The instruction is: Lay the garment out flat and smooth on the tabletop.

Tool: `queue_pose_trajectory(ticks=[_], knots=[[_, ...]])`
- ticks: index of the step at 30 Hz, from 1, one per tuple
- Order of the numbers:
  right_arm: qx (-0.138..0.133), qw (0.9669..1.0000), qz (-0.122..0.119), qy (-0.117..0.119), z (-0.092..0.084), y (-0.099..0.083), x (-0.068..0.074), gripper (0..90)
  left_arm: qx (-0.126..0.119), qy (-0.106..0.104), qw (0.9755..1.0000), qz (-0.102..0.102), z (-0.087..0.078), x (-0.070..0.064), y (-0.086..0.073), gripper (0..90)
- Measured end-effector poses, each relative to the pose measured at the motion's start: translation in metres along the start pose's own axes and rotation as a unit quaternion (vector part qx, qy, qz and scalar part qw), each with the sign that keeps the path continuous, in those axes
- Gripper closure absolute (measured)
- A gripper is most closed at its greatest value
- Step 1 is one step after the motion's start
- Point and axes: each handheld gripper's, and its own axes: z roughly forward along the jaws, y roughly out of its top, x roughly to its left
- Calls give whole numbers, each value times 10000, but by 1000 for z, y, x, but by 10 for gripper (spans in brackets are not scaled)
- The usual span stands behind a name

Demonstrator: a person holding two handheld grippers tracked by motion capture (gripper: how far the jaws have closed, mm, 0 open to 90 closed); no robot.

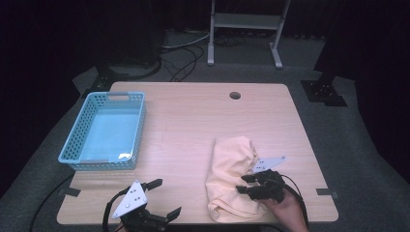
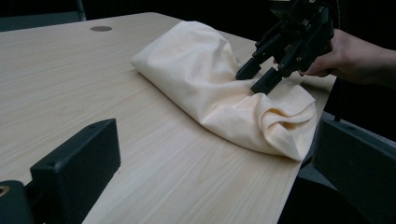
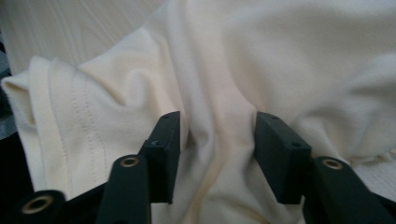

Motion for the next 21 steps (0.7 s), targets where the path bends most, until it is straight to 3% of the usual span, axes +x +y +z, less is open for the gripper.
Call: queue_pose_trajectory(ticks=[7, 17, 21], knots=[[-548, 9977, -366, 165, -27, -13, 11, 382, 46, -207, 9996, 195, 17, -1, 9, 5], [-717, 9964, -436, 93, -47, -38, 18, 343, 27, -547, 9981, 295, 45, 6, 26, 7], [-777, 9961, -411, 46, -53, -46, 17, 328, 30, -748, 9963, 417, 60, 5, 34, 53]])
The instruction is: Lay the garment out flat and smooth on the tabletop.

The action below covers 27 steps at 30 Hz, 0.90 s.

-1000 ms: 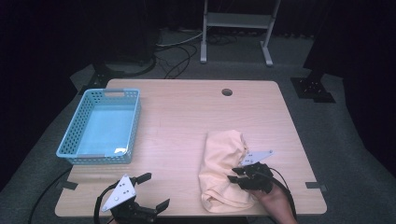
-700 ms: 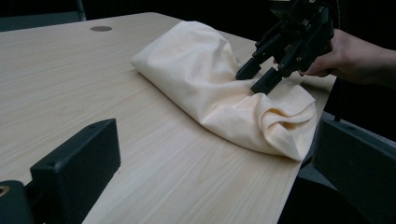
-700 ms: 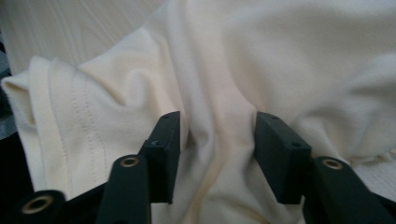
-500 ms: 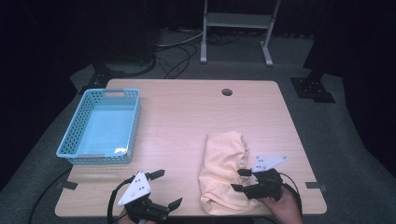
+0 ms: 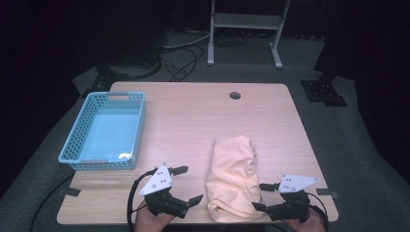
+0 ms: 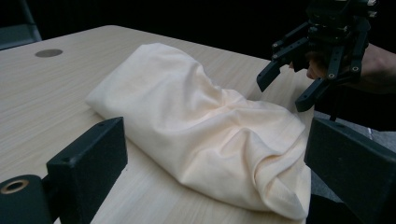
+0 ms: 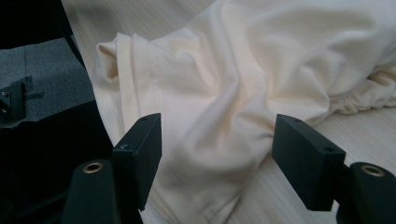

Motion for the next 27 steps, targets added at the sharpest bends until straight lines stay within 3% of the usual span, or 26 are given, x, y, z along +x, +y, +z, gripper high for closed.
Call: queue_pose_trajectory(ticks=[15, 22, 27], knots=[[-168, 9997, 7, -153, -17, -8, -3, 288, 190, -467, 9981, 348, 52, 0, 30, 54], [-249, 9993, 33, -261, -26, -10, -7, 278, 447, -642, 9947, 674, 77, 1, 39, 54], [-239, 9994, -28, -245, -25, -10, -6, 272, 478, -763, 9917, 919, 93, 2, 48, 79]])
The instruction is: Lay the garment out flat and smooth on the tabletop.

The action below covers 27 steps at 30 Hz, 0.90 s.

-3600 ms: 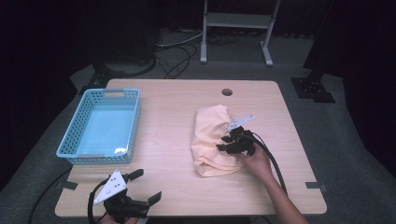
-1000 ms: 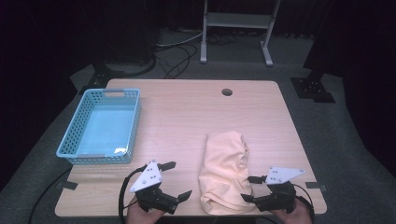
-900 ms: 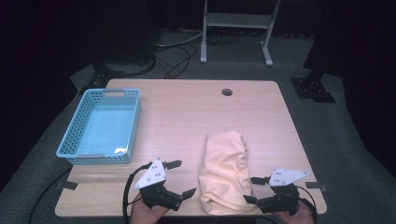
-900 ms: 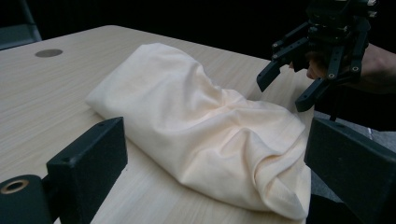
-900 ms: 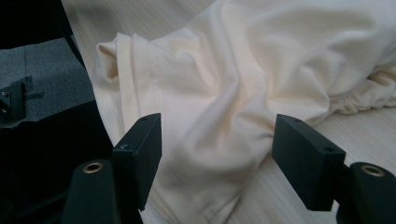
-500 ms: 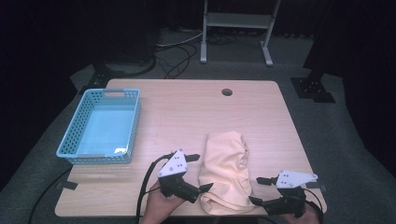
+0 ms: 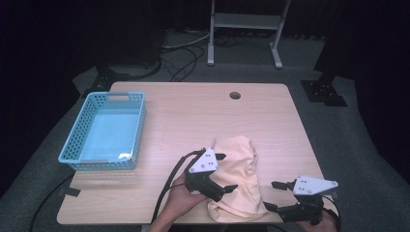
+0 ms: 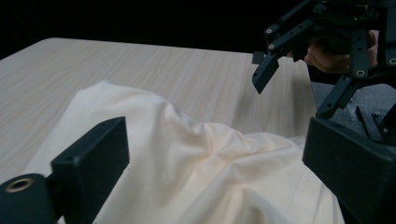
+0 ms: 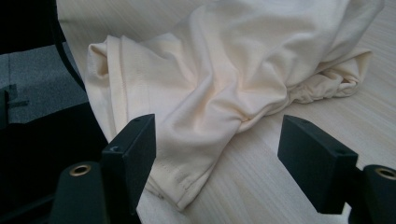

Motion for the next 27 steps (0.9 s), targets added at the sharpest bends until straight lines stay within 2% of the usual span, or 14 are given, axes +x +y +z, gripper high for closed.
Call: queue_pose_trajectory(ticks=[3, 7, 12, 14, 17, 20, 22, 25, 27], knots=[[4, 10000, -14, 6, 0, 0, 0, 272, 64, 12, 9997, 217, 8, 2, 5, 99], [-13, 10000, -27, -6, -1, 0, 0, 272, 124, -82, 9992, 384, 19, 7, 10, 136], [-26, 10000, -19, -21, -2, 0, -1, 272, 311, -172, 9984, 437, 34, 13, 16, 136], [-36, 10000, -29, -22, -2, 0, -2, 272, 322, -208, 9981, 485, 39, 16, 17, 136], [-26, 10000, -26, -29, -2, 0, -3, 272, 375, -326, 9978, 434, 45, 23, 20, 136], [-27, 10000, -60, -23, -2, -1, -4, 272, 386, -331, 9973, 521, 51, 27, 23, 136], [-29, 10000, -54, -33, -1, -1, -5, 272, 504, -389, 9965, 541, 56, 31, 24, 137], [-1, 9999, -76, -70, -1, -1, -5, 272, 619, -459, 9947, 682, 62, 36, 24, 178], [9, 10000, -68, -69, -1, -1, -6, 272, 675, -488, 9940, 703, 65, 39, 22, 218]])
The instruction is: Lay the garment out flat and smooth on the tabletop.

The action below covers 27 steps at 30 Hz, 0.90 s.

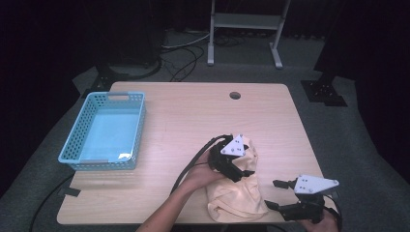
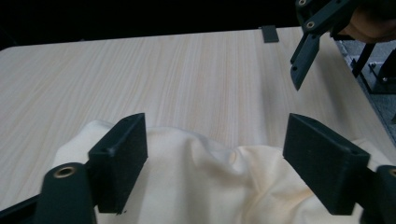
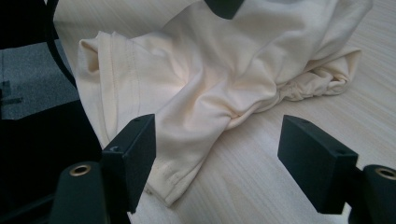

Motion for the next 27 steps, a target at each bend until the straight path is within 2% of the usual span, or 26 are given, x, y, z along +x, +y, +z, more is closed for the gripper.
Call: queue_pose_trajectory(ticks=[7, 9, 12, 17, 22, 27], knots=[[-2, 10000, 21, -1, 0, -1, -2, 272, 467, -133, 9988, 77, 14, 8, -5, 321], [4, 10000, 19, 0, 1, -2, -3, 272, 597, -81, 9981, 140, 17, 8, -7, 357], [14, 10000, 19, 10, 2, -2, -3, 272, 739, -86, 9970, 203, 20, 9, -9, 463], [27, 10000, 21, 31, 4, -2, -4, 272, 1095, -183, 9935, 241, 26, 12, -12, 663], [32, 10000, 45, 44, 5, -3, -6, 272, 1253, -330, 9913, 244, 28, 13, -14, 856], [11, 10000, 42, 36, 4, -2, -6, 273, 1226, -407, 9914, 207, 25, 13, -14, 895]])
